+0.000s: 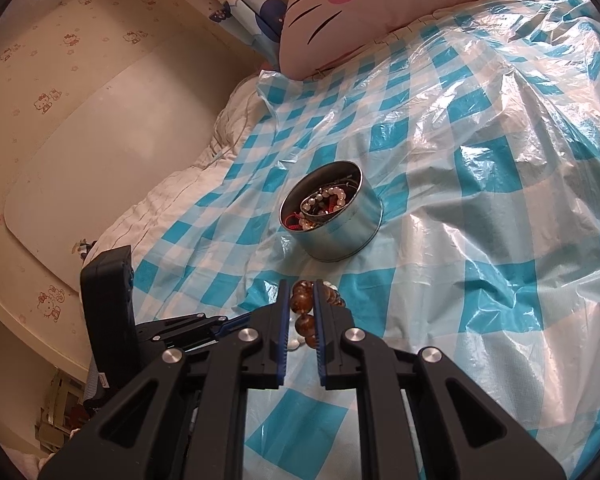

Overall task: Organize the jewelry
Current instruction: 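Carry the white strand and brown bracelet over the tin with both tools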

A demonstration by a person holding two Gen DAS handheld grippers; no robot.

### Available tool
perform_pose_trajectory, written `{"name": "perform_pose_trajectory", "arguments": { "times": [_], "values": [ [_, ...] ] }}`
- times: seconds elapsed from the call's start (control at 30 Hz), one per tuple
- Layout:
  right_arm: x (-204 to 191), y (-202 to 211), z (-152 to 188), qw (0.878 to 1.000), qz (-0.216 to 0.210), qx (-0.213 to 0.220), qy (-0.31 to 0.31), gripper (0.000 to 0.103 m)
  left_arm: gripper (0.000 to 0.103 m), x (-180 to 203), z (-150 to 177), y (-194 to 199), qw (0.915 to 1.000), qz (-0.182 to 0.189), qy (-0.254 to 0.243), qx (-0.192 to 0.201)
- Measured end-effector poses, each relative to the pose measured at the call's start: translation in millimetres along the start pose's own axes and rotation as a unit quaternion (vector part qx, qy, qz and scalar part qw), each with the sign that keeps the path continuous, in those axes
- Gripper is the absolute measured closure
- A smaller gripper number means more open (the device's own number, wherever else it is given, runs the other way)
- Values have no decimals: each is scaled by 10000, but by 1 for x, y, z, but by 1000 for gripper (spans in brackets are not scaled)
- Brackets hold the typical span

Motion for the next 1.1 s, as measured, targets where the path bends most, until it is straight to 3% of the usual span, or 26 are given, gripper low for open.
{"name": "perform_pose_trajectory", "arguments": {
  "times": [0.3, 0.63, 0.87, 1.1],
  "values": [
    [-4, 7, -4, 9999, -59, 142, 66, 91, 96, -4, -15, 43, 9987, -36, 39, 501],
    [-12, 9, -20, 9982, -399, 437, -12, 91, 96, -24, -43, 74, 9941, 466, 458, 864],
    [-24, 2, -46, 9967, -553, 585, 71, 91, 96, -29, -79, 77, 9908, 658, 503, 1073],
    [-24, -10, -78, 9953, -629, 722, 102, 91, 96, -24, -114, 51, 9887, 859, 583, 1086]
  ]
}}
Point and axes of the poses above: each gripper's, at about its wrist camera, not at the fingertips, and y roughly against the way its jaws point, x to its right, z to its underside, the point moved 8 cm from there along -y, roughly the way its jaws point, and after that the axes turned 3 degrees about -z, right-handed, at the moved point
